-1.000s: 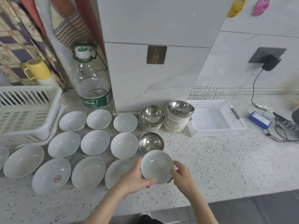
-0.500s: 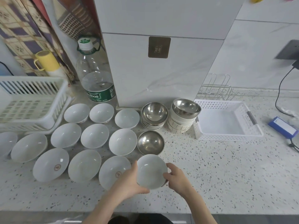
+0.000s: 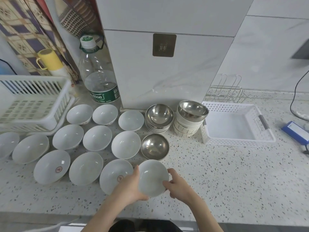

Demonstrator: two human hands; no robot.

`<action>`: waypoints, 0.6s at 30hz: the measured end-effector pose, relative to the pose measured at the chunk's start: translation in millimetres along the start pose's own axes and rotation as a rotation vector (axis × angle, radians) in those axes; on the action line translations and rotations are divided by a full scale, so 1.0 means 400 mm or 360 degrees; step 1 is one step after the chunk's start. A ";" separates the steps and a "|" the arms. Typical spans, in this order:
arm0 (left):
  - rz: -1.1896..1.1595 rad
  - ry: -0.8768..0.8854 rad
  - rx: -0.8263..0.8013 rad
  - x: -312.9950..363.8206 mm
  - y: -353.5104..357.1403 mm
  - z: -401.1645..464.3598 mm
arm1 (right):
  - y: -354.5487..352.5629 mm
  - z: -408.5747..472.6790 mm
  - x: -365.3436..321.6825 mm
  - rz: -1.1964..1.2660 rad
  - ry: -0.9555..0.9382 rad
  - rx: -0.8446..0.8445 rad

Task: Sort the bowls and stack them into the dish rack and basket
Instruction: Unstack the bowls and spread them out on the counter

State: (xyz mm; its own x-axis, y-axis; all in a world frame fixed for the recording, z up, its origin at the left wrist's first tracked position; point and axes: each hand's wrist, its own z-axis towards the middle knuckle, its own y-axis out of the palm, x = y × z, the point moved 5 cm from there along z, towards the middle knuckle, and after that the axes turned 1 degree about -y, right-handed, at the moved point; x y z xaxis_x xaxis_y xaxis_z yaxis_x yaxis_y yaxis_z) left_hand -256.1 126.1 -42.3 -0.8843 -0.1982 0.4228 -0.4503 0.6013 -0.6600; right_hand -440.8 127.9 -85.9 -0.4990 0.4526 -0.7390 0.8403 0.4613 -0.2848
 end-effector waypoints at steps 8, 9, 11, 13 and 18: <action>-0.0358 0.0051 0.0229 0.018 -0.108 0.067 | -0.089 0.011 -0.042 -0.0130 -0.0001 0.0318; -0.0449 0.0053 0.0314 0.031 -0.137 0.087 | -0.111 0.014 -0.054 -0.0125 -0.0027 0.0377; -0.0634 0.0061 0.0436 0.065 -0.191 0.132 | -0.154 0.026 -0.086 -0.0095 -0.0079 0.0492; -0.0761 0.0082 0.0501 0.105 -0.234 0.178 | -0.189 0.043 -0.118 -0.0039 -0.0100 0.0577; -0.0797 0.0022 0.0506 0.172 -0.295 0.274 | -0.229 0.084 -0.174 0.0059 -0.0119 0.0653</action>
State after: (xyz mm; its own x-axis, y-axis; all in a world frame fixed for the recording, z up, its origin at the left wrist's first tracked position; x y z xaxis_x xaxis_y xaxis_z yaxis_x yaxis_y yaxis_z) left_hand -277.1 -43.4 -3.3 -0.5540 -0.3862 0.7375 -0.8291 0.1752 -0.5310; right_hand -475.8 28.5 -29.1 -0.4625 0.3995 -0.7915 0.8798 0.0966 -0.4654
